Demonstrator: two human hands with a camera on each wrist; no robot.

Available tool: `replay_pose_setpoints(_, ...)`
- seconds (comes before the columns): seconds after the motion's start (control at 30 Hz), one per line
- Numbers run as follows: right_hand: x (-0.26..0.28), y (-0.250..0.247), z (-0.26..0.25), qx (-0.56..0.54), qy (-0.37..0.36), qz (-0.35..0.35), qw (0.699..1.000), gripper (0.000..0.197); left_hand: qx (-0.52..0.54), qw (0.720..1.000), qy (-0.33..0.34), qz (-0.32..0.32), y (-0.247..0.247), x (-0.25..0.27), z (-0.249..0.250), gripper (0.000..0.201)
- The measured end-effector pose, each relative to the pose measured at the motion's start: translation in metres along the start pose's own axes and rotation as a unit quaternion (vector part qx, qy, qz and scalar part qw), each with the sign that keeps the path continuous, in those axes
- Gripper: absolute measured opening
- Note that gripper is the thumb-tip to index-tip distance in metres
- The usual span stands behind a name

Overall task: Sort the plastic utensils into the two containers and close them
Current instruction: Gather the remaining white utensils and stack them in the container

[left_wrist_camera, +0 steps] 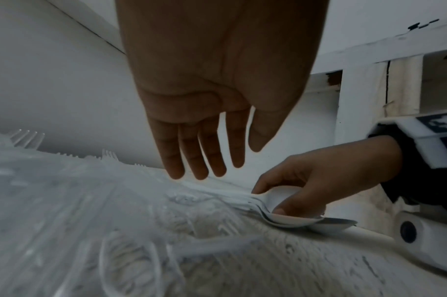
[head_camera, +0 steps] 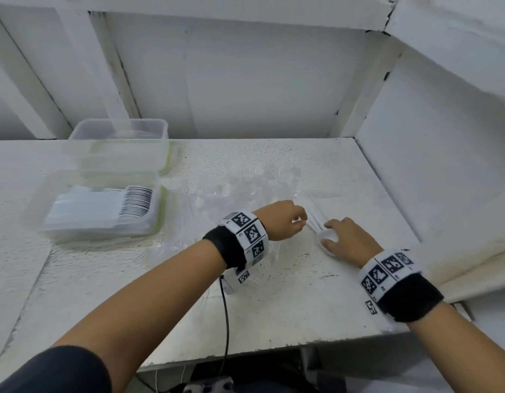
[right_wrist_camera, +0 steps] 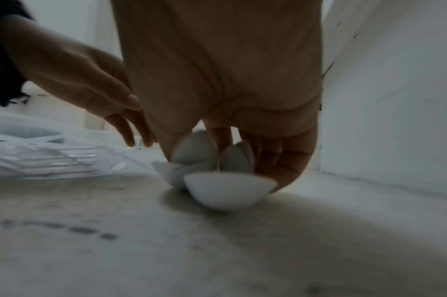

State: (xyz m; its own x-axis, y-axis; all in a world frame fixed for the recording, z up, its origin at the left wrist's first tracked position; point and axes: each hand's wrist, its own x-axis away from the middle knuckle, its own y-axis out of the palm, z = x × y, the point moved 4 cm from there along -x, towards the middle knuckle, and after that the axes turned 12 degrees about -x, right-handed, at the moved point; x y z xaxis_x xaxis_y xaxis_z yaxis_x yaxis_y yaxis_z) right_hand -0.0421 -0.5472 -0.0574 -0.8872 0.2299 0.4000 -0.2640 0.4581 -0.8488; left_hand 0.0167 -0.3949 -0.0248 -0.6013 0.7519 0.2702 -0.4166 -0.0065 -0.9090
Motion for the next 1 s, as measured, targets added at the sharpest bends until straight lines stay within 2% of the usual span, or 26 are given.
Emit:
replay_pose_setpoints(0.1,0.004,0.009,-0.015,-0.028,-0.045,0.011,0.999,0.038,-0.013,1.0,-0.009,-0.021,0.006,0.003,-0.003,0.036)
replay_pose_setpoints(0.17,0.006,0.012,-0.025,-0.091,-0.066,0.008,0.994,0.03,-0.018,0.999,-0.015,-0.031,0.008,0.005,-0.006,0.037)
replay_pose_setpoints(0.23,0.008,0.013,-0.035,-0.162,-0.081,-0.01,0.983,0.03,-0.025,0.999,-0.02,-0.038,0.009,0.009,-0.008,0.036)
replay_pose_setpoints(0.37,0.012,0.005,-0.05,-0.279,-0.076,-0.036,0.957,0.022,-0.048,0.997,-0.014,-0.053,0.013,0.019,-0.009,0.034)
replay_pose_setpoints(0.5,0.013,-0.009,-0.047,-0.294,-0.049,-0.016,0.954,0.031,-0.082,0.994,0.004,-0.068,0.017,0.029,-0.009,0.033)
replay_pose_setpoints(0.57,0.013,-0.013,-0.043,-0.345,-0.027,-0.025,0.938,0.034,-0.121,0.99,0.02,-0.076,0.02,0.032,-0.005,0.04)
replay_pose_setpoints(0.67,0.016,-0.02,-0.038,-0.407,-0.053,-0.02,0.912,0.033,-0.178,0.981,0.037,-0.066,0.021,0.033,0.0,0.044)
replay_pose_setpoints(0.77,0.019,-0.026,-0.033,-0.379,-0.089,0.061,0.919,0.021,-0.206,0.975,0.065,-0.05,0.024,0.033,0.005,0.036)
replay_pose_setpoints(0.83,0.02,-0.028,-0.029,-0.341,-0.108,0.103,0.928,0.02,-0.217,0.972,0.083,-0.038,0.026,0.033,0.007,0.032)
replay_pose_setpoints(1.0,0.024,-0.028,-0.029,-0.259,-0.157,0.152,0.941,0.018,-0.221,0.969,0.11,0.015,0.02,0.033,0.006,0.027)
